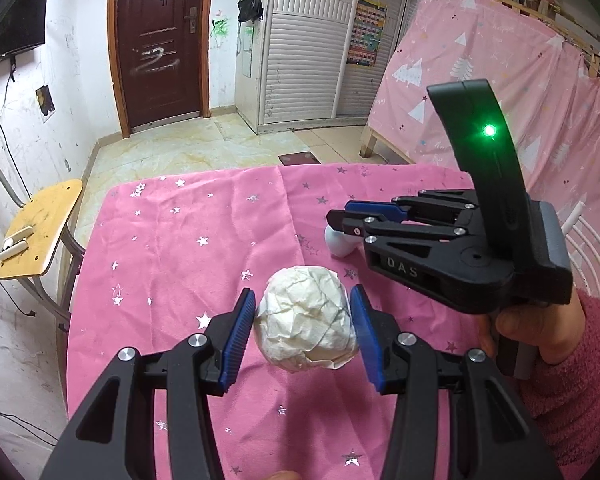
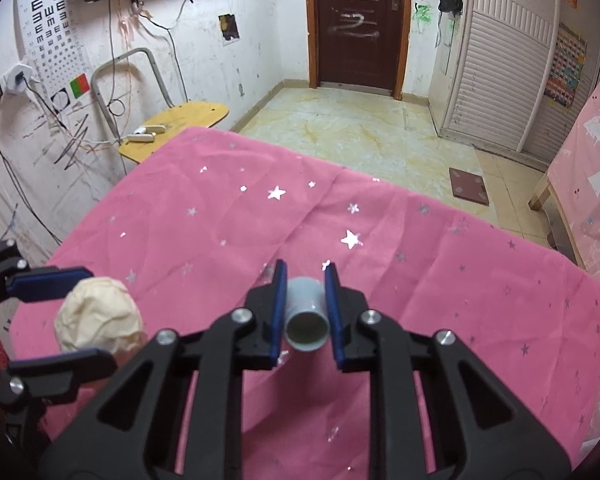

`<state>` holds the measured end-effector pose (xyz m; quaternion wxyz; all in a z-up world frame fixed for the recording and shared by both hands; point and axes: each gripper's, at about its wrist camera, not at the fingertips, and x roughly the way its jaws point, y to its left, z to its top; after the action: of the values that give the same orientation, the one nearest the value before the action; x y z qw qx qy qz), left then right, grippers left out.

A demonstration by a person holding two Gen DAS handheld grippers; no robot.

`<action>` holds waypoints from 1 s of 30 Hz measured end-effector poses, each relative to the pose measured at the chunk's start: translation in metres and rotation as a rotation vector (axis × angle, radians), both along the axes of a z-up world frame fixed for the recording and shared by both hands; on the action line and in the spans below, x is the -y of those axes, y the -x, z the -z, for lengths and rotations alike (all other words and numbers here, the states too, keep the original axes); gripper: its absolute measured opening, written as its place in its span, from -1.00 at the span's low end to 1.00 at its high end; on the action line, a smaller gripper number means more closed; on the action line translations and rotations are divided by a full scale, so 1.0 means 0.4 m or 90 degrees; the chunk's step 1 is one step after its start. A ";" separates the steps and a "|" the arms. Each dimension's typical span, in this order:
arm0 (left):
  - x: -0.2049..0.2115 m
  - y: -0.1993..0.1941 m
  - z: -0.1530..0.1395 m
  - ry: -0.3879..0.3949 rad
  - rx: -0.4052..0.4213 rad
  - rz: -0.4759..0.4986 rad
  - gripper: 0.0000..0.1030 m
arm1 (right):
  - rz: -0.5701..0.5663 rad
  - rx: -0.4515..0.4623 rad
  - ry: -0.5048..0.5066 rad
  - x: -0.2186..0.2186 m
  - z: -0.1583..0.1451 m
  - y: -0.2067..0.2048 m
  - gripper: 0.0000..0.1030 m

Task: Collect trash
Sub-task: 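Carry paper ball and grey cup over the yellow bucket and open both tools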

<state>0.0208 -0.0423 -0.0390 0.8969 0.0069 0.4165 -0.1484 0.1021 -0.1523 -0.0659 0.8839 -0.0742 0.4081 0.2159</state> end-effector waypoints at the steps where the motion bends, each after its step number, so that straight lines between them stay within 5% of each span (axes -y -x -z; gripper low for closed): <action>1: 0.002 0.002 -0.001 -0.001 0.000 -0.001 -0.20 | 0.001 0.002 0.001 0.003 -0.001 0.001 -0.65; 15: 0.034 0.007 -0.024 -0.013 0.013 -0.007 -0.20 | 0.042 0.037 -0.048 0.104 -0.053 0.063 -0.65; 30: 0.222 0.018 -0.078 -0.035 0.053 0.066 -0.20 | 0.180 0.109 -0.081 0.389 -0.125 0.226 -0.65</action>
<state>0.0137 -0.1313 -0.0078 0.9040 0.0595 0.3818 -0.1830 0.0115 -0.3079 -0.0157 0.9399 0.0223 0.3233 0.1077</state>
